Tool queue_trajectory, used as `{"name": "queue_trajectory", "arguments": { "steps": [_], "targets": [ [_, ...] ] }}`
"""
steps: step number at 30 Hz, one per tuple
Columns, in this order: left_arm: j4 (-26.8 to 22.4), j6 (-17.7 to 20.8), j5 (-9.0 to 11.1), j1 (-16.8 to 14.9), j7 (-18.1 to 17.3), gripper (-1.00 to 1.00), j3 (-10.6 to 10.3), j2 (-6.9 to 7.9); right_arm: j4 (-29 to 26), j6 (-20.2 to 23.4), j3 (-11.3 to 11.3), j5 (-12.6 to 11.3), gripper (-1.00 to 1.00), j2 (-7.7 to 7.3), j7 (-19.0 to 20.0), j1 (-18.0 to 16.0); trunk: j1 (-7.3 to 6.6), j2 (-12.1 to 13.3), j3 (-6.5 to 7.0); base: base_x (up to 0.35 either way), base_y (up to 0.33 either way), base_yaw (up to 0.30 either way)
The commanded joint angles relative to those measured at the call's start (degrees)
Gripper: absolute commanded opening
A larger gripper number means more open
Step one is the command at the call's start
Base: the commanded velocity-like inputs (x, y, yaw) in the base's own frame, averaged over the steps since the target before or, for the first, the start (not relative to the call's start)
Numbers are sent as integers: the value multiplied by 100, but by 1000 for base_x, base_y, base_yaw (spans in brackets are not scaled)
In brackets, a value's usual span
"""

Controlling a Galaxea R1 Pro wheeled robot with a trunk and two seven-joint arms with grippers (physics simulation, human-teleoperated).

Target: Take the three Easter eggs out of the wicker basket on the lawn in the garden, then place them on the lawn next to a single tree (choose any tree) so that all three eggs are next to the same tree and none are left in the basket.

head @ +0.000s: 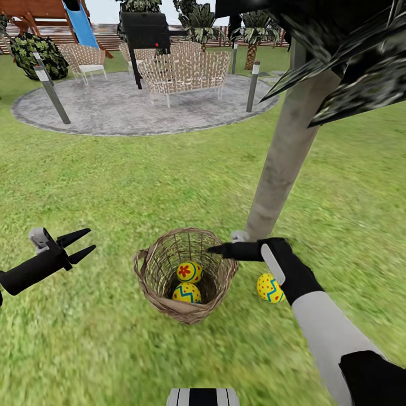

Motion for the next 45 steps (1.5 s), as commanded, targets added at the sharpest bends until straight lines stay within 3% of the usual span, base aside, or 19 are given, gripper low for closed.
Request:
{"name": "queue_trajectory", "arguments": {
  "steps": [1, 5, 9, 21, 25, 38, 45],
  "targets": [
    [2, 26, -28, -4, -31, 100, 7, 0, -18, 20, 43, 9, 100, 131, -448, -2, -1, -2, -4, 0, 0, 0],
    [2, 24, -31, -4, -24, 100, 1, -25, -242, 20, 331, -18, 100, 458, -1858, 1, -1, -2, -4, 0, 0, 0],
    [9, 24, -30, -1, -20, 100, -4, -43, -329, 54, 513, -52, 100, 539, -2281, 14, -1, -2, -4, 0, 26, 0],
    [3, 24, -26, -4, -23, 100, -17, -36, -296, 77, 539, -51, 100, 605, -2372, 24, -1, -2, -4, 0, 277, 0],
    [11, 15, -25, 123, -25, 100, -36, -29, -167, 81, 562, -144, 100, 661, -2501, -72, -1, -2, -4, 0, 0, 0],
    [-6, 15, -26, 137, -33, 100, -37, -61, -60, 222, 593, -2, 100, 617, -2501, 60, -1, -2, -4, 59, 97, 0],
    [-7, 21, -26, 137, -35, 100, -37, -61, -11, 447, 632, -8, 100, 714, -2725, 60, -1, -2, -4, 9, 9, 0]
  ]
}}
